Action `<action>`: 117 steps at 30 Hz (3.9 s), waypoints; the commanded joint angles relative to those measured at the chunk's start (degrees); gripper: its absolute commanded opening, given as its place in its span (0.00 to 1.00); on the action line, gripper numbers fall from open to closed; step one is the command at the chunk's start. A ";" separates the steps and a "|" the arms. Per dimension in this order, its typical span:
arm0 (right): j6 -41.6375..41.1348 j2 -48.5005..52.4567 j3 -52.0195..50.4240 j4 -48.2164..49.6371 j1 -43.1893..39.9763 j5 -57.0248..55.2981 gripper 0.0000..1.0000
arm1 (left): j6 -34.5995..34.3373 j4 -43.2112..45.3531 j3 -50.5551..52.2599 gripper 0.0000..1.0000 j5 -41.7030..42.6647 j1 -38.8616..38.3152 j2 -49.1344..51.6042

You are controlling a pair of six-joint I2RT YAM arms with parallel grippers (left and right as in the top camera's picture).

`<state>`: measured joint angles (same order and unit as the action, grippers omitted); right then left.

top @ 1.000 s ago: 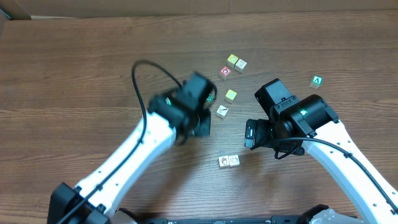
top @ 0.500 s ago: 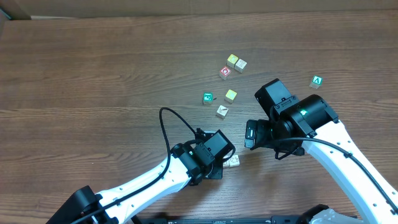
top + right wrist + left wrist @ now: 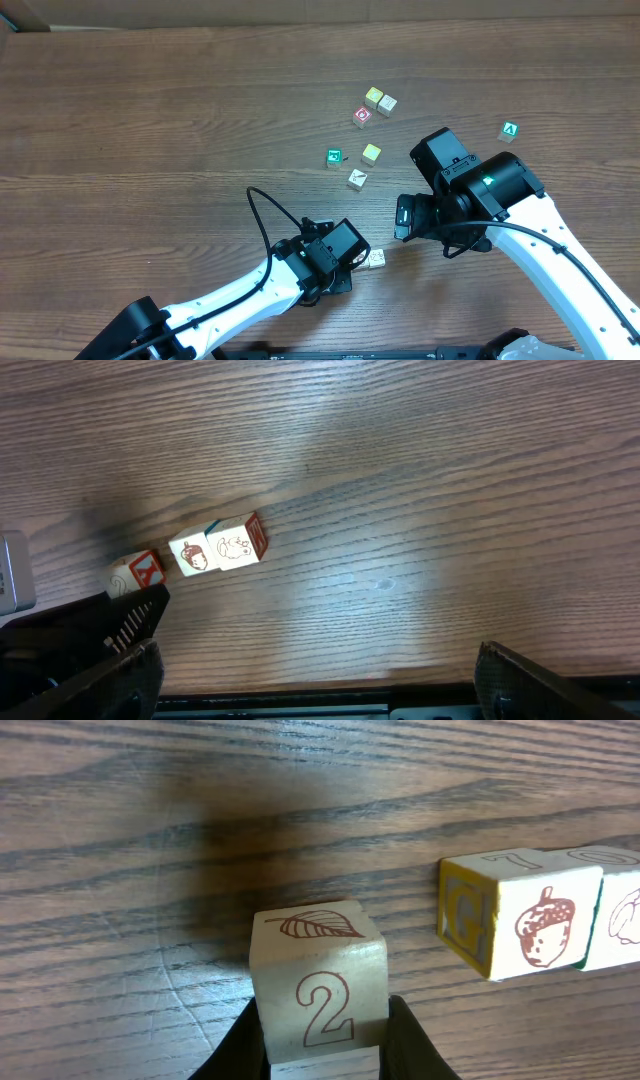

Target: Flip 5 blocks

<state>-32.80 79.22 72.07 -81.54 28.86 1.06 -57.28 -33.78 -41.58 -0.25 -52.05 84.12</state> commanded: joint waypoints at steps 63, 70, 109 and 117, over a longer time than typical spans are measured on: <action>0.24 -1.22 1.40 -1.31 -0.22 0.74 1.00 | -3.23 7.02 0.15 0.33 -4.24 -1.01 -0.98; 0.24 -1.22 1.40 -1.38 -0.22 0.74 1.00 | -4.07 7.58 0.15 0.34 -4.87 -0.83 -0.98; 0.26 -1.22 1.40 -1.97 -0.22 0.79 1.00 | 4.02 -0.66 -0.26 0.04 7.08 4.52 7.65; 0.26 -1.22 1.40 -1.95 -0.22 0.79 1.00 | 6.36 -0.96 -0.26 0.07 5.60 5.70 7.65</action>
<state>-32.77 79.22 72.07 -83.57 28.86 1.69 -53.65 -34.50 -42.48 6.17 -47.55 89.76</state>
